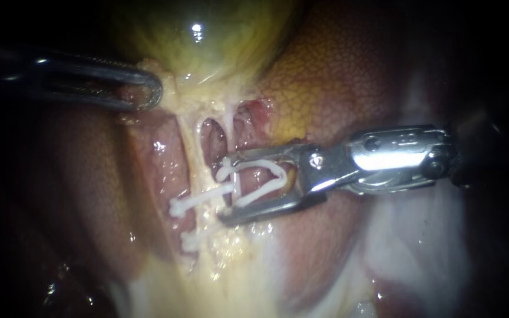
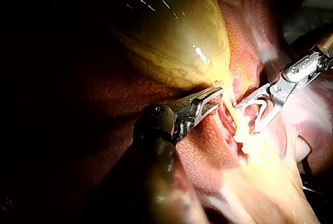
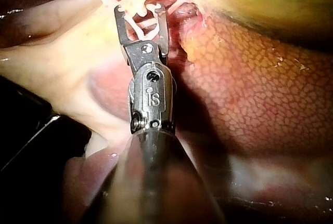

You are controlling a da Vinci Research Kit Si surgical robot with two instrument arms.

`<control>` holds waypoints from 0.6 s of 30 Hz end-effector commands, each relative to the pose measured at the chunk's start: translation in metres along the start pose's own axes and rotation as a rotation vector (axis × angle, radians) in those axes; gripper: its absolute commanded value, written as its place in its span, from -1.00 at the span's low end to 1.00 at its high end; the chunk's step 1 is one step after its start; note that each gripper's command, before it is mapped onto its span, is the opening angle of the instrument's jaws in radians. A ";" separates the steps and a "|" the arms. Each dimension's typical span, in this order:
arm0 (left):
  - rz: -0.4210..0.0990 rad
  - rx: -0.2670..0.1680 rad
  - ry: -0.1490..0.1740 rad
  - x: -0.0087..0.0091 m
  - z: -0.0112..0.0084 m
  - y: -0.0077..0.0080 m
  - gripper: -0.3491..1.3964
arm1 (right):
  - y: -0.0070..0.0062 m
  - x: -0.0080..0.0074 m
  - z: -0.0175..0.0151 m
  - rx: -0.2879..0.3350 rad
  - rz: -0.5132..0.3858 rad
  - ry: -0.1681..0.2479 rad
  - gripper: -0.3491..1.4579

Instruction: Clipping third clip left tube

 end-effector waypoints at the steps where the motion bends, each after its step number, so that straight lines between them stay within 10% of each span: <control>1: 0.000 0.000 0.000 0.0000 0.0000 0.0000 -1.00 | 0.0002 -0.0001 0.0000 -0.001 0.004 0.000 -0.13; 18: 0.000 0.000 0.000 0.0000 0.0000 0.0000 -1.00 | 0.0034 0.0003 0.0021 0.088 0.136 0.126 -0.13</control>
